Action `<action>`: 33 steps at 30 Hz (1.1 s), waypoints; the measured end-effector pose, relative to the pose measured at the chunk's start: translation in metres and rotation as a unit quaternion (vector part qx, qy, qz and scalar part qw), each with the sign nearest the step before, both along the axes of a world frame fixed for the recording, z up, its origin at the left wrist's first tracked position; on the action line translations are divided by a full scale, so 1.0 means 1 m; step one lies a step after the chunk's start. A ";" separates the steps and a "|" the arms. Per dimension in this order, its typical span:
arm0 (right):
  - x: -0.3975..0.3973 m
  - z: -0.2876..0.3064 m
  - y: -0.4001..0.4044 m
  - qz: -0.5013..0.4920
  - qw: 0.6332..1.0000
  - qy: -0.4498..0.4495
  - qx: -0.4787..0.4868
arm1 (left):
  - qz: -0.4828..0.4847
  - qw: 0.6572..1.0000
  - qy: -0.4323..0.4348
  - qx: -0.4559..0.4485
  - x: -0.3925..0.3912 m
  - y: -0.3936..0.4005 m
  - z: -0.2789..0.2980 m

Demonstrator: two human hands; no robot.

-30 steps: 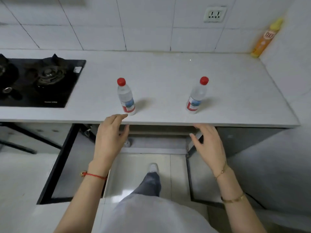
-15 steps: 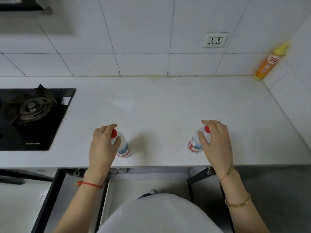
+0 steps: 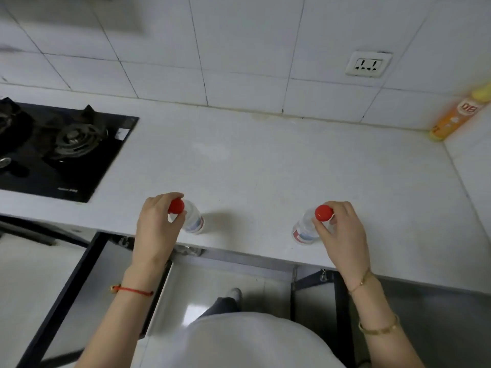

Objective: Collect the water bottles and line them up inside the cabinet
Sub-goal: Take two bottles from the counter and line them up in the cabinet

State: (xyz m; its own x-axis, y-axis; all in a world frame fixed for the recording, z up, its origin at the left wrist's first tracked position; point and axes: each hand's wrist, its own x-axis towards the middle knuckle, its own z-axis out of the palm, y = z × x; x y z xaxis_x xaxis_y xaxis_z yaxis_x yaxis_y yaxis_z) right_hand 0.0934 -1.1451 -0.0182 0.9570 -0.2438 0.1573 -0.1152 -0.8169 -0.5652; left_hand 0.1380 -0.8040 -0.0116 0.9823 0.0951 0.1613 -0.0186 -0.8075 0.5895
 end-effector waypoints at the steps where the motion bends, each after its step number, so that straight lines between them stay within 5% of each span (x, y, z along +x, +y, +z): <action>1: -0.003 0.000 0.002 0.016 1.000 0.003 -0.003 | 0.009 1.000 -0.007 -0.012 -0.010 -0.001 0.004; 16: -0.068 -0.009 0.104 0.138 0.990 -0.010 0.029 | -0.029 0.999 0.005 -0.044 -0.098 0.048 0.003; 33: -0.156 -0.049 0.294 0.000 0.999 -0.022 0.048 | -0.178 0.983 0.031 -0.029 -0.133 0.205 -0.028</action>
